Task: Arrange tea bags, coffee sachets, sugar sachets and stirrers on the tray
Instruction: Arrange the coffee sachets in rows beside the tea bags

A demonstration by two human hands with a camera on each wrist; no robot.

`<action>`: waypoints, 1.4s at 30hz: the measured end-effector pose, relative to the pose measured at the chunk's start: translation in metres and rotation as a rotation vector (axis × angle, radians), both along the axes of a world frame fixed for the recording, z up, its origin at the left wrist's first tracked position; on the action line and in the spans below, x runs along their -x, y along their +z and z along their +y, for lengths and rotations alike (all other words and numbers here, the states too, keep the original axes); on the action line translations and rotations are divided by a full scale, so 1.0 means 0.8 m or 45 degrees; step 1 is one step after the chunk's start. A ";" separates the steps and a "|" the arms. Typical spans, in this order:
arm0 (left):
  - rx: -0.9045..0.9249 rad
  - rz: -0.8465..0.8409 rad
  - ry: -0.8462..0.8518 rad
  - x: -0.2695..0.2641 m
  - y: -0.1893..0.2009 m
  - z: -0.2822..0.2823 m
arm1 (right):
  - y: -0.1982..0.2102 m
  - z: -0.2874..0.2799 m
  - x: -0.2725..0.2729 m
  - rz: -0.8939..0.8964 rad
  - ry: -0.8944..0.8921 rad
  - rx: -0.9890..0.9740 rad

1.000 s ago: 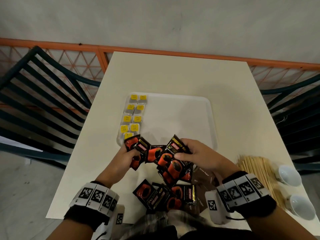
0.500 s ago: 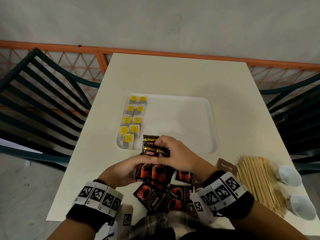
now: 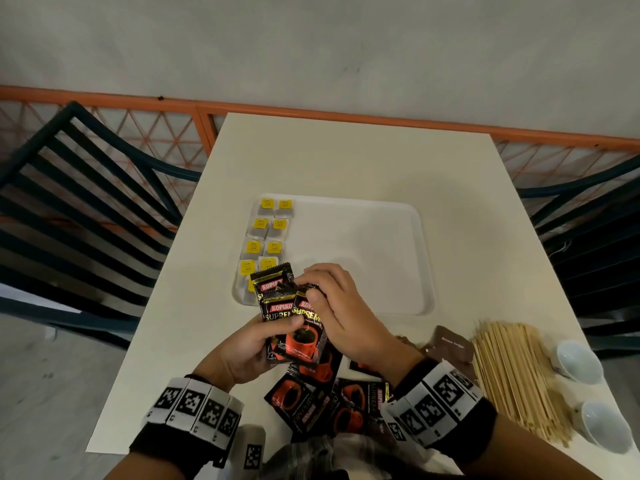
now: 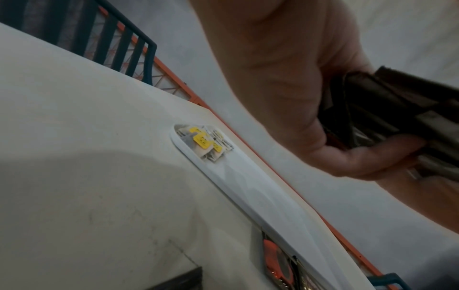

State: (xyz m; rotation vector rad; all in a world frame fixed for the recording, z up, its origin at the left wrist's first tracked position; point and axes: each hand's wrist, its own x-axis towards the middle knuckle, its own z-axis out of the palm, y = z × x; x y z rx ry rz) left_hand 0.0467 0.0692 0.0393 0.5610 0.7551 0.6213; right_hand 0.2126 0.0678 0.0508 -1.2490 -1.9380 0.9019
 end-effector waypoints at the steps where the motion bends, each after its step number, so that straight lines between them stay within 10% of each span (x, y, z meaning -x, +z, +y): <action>1: -0.009 -0.003 0.014 -0.002 0.001 0.001 | 0.001 0.001 0.003 0.043 -0.044 -0.027; 11: -0.100 0.198 -0.041 -0.002 0.017 0.006 | 0.005 0.020 0.030 0.008 -0.220 -0.255; 18: -0.062 0.253 -0.027 0.002 0.015 0.011 | 0.032 0.034 0.027 -0.486 0.533 -0.089; 22: -0.013 0.250 -0.024 0.003 0.012 0.014 | 0.023 0.038 0.030 -0.705 0.574 -0.124; 37: 0.035 0.197 0.103 0.000 0.008 0.030 | 0.007 0.042 0.040 -0.546 0.367 -0.008; 42: 0.217 -0.123 0.271 0.009 -0.003 0.042 | 0.015 0.056 0.031 -0.459 0.379 0.136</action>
